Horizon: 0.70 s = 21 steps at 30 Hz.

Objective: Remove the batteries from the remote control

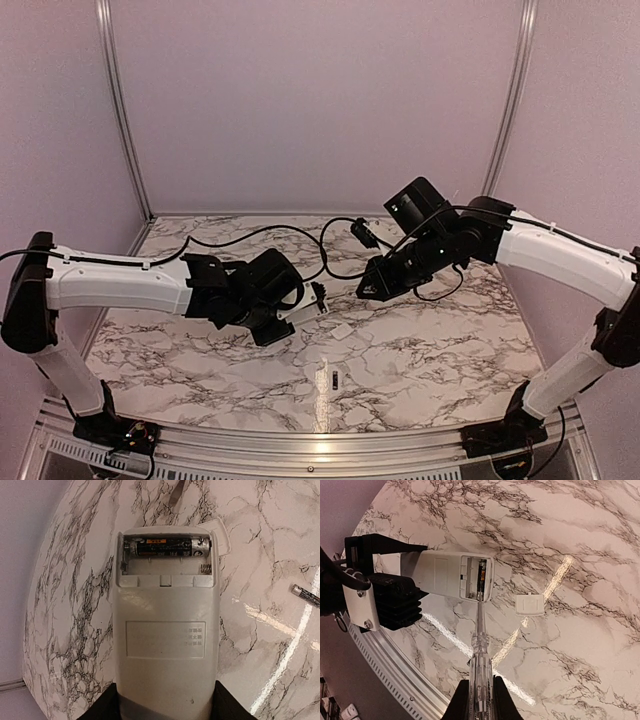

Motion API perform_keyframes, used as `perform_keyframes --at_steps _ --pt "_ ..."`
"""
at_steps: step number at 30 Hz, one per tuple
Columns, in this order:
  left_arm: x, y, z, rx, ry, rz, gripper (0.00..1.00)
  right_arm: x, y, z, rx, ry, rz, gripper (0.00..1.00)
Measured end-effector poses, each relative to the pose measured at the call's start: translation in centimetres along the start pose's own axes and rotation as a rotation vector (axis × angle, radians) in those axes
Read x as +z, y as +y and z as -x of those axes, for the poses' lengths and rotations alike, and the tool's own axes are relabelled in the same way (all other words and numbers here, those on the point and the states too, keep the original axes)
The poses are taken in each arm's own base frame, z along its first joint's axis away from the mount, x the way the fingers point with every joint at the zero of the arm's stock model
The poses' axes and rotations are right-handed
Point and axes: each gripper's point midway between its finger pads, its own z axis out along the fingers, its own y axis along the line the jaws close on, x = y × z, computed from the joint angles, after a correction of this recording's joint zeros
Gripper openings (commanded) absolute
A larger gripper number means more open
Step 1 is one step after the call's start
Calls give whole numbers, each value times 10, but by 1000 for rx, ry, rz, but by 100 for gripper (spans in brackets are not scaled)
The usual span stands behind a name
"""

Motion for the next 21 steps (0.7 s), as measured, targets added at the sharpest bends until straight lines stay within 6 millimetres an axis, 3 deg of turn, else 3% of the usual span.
perform_keyframes --at_steps 10,21 --pt "2 -11 6 -34 24 -21 17 20 -2 -6 9 59 -1 0" --pt "8 -22 -2 -31 69 -34 16 21 -4 -5 10 59 -12 0"
